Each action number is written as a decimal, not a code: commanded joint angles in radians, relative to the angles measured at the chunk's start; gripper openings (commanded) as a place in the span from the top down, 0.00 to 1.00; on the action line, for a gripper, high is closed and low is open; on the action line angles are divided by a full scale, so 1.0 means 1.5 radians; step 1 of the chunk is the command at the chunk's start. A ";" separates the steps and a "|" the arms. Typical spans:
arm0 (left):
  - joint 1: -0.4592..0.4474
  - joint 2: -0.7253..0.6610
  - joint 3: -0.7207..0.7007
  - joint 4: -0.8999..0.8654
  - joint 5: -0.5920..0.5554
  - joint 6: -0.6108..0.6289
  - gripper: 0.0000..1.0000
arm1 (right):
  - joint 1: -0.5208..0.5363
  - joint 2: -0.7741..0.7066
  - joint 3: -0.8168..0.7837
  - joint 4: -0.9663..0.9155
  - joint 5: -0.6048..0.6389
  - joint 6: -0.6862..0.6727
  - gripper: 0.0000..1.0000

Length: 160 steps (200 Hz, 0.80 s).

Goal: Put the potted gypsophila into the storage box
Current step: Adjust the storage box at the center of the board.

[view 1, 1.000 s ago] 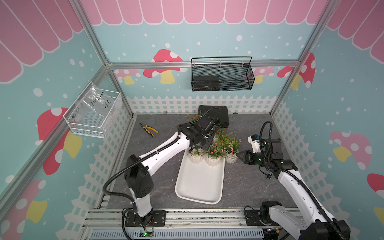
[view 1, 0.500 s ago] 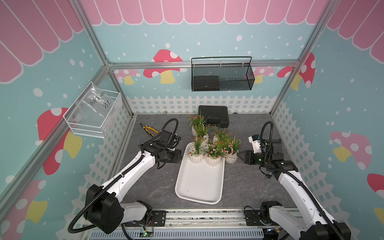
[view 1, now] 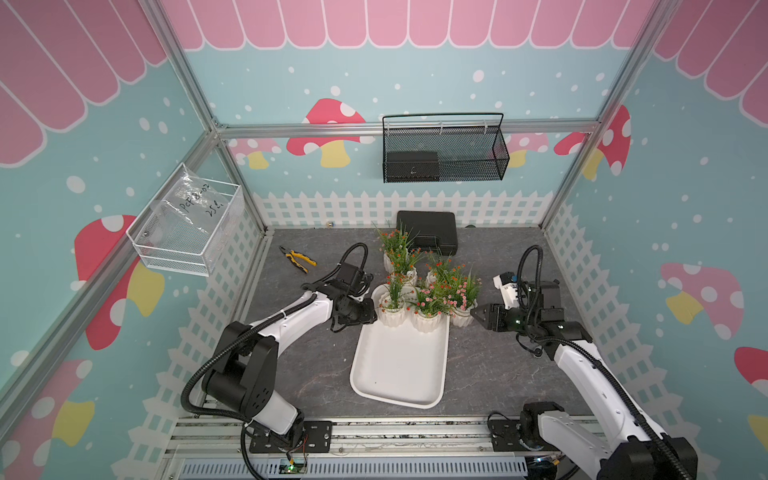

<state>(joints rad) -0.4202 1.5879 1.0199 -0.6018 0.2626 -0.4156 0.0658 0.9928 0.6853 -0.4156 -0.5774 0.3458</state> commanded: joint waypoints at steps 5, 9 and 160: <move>0.004 0.022 0.024 0.026 0.002 -0.002 0.60 | -0.002 -0.006 -0.011 0.009 -0.009 -0.001 0.43; 0.004 0.026 0.024 0.028 0.000 -0.002 0.60 | -0.002 -0.006 -0.011 0.009 -0.008 0.000 0.43; 0.039 -0.012 -0.043 0.037 -0.033 -0.022 0.96 | -0.002 0.008 -0.006 0.016 -0.003 -0.005 0.43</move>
<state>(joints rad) -0.4099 1.6413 1.0004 -0.5411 0.2352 -0.4011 0.0658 0.9951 0.6762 -0.4023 -0.5766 0.3458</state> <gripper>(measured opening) 0.114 0.569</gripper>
